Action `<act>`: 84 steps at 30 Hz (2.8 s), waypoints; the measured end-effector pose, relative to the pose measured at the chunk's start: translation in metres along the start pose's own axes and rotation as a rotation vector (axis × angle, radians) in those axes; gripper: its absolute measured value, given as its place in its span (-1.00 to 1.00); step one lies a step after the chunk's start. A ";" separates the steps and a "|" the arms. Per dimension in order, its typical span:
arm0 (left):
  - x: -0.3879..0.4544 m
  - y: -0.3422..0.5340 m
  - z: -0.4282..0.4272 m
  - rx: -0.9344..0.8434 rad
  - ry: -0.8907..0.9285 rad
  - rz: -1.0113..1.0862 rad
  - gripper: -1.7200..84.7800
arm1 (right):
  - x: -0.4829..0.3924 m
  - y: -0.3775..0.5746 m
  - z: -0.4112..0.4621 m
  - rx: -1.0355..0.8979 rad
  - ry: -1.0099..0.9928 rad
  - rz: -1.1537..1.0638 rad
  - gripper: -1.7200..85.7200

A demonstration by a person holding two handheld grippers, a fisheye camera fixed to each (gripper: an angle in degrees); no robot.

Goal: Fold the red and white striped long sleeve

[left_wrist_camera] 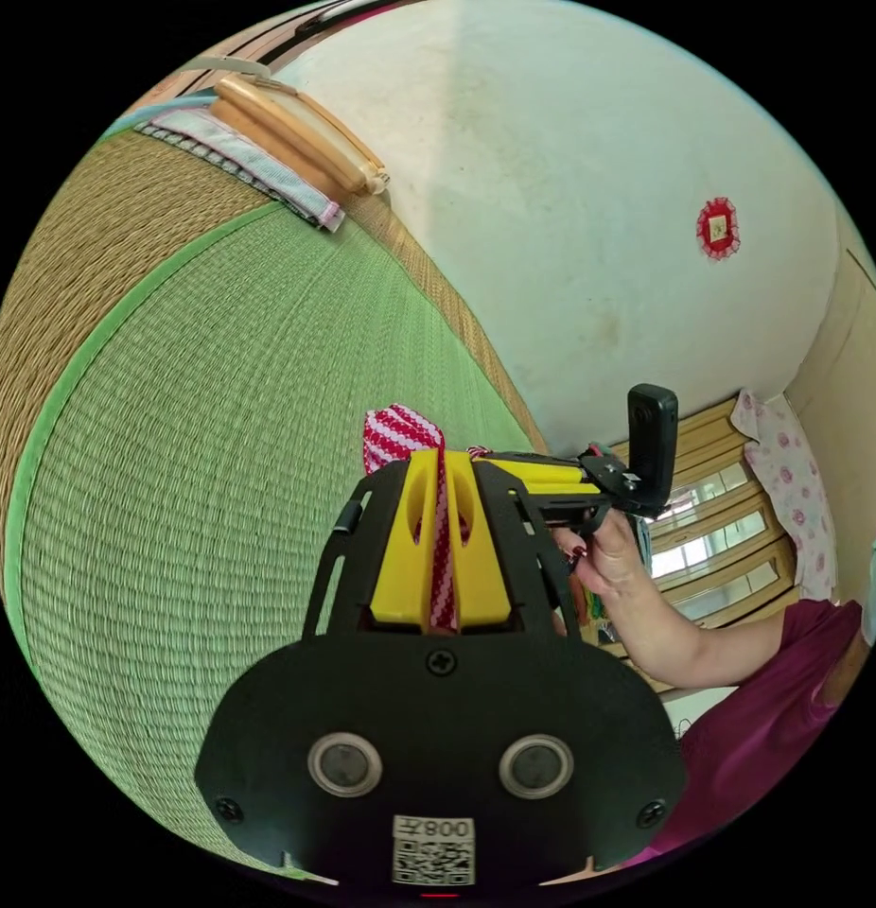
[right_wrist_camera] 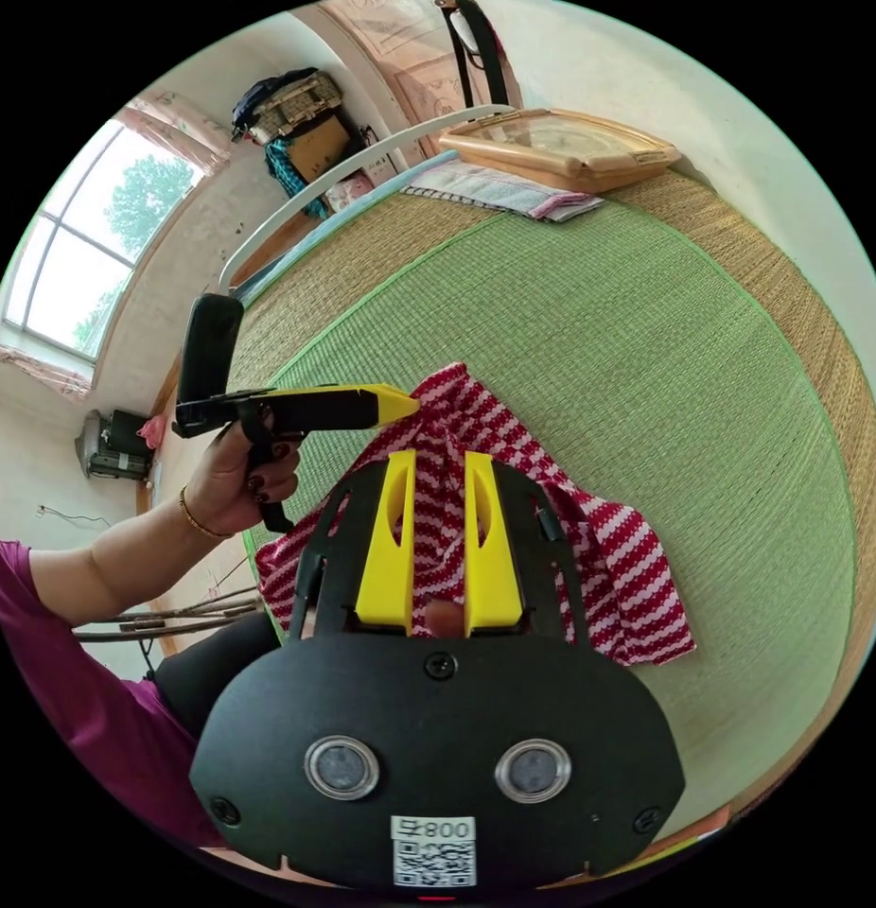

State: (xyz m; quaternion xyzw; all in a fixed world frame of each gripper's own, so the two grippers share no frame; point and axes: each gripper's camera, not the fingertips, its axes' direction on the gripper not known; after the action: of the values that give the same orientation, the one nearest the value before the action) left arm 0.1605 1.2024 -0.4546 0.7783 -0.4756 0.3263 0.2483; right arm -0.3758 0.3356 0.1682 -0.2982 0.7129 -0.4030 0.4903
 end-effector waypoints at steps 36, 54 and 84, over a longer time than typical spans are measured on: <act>-0.009 -0.046 0.027 -0.037 -0.134 0.015 -0.94 | 0.037 0.043 0.058 0.075 -0.097 0.045 -0.94; 0.014 -0.049 0.031 -0.046 -0.191 -0.012 -0.95 | 0.038 0.122 0.092 0.051 0.089 0.096 -0.96; 0.163 0.021 0.062 -0.293 -0.341 0.232 -0.96 | 0.104 0.245 0.132 0.108 0.013 0.239 -0.96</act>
State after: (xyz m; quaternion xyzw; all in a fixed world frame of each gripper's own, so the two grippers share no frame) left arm 0.2127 1.0555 -0.3726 0.7180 -0.6389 0.1444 0.2355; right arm -0.2950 0.3354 -0.1178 -0.1815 0.7238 -0.3813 0.5456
